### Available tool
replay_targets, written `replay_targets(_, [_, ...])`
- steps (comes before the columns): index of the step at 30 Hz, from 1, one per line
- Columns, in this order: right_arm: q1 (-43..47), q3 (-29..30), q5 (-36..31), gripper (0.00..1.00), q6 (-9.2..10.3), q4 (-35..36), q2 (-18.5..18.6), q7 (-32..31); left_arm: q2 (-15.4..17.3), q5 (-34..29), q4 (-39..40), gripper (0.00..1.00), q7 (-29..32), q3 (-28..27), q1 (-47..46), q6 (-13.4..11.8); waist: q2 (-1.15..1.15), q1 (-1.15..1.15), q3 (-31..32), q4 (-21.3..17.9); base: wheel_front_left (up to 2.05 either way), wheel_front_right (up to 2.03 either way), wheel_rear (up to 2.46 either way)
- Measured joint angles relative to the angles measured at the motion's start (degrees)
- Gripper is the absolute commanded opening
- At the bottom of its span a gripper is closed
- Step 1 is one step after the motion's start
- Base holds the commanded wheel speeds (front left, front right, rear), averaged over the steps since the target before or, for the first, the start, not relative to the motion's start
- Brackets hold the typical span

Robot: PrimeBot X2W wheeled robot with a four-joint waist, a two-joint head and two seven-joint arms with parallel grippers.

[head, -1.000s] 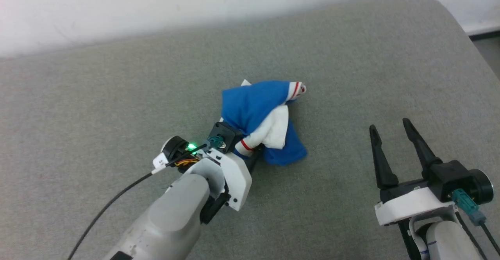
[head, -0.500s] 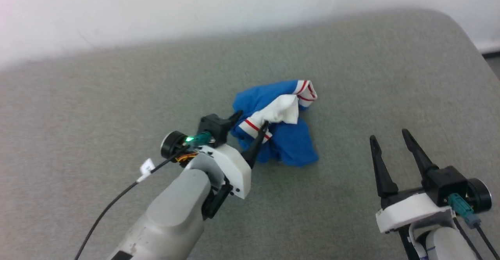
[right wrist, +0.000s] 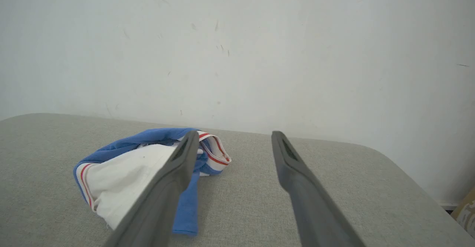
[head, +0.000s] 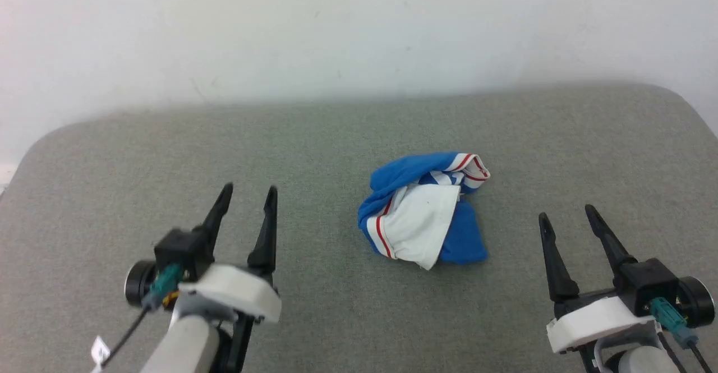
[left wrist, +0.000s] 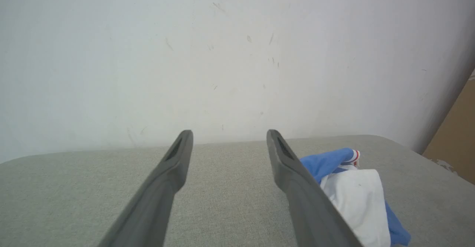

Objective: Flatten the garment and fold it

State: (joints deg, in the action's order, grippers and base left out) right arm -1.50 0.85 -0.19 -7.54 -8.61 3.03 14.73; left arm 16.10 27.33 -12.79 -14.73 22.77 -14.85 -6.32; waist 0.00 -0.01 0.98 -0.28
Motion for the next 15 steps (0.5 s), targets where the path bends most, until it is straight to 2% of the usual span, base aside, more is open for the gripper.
replay_targets(5, [1.3,-0.2,0.3,1.00,0.00,1.5,0.0,0.0,-1.5,-5.1,6.4,1.00,0.0,-4.3,9.2,-1.2,0.00,0.00,0.9,1.0,0.00,0.00,0.00])
replay_targets(9, [1.9,-0.5,0.9,1.00,0.00,2.6,0.0,0.0,-3.5,-8.1,8.9,1.00,0.0,-6.6,14.4,-1.2,0.00,0.01,0.9,0.9,0.00,0.00,0.00])
replay_targets(12, [2.1,-1.0,0.8,1.00,0.00,2.8,0.0,0.0,-5.1,-10.5,9.5,1.00,0.0,-6.9,17.1,-0.4,0.00,0.01,0.7,0.9,0.00,0.00,0.00])
replay_targets(15, [2.5,-1.3,0.8,1.00,0.00,2.8,0.0,0.0,-5.4,-12.8,9.0,1.00,0.0,-5.9,17.4,1.8,0.00,0.01,0.4,0.9,0.00,0.00,0.00])
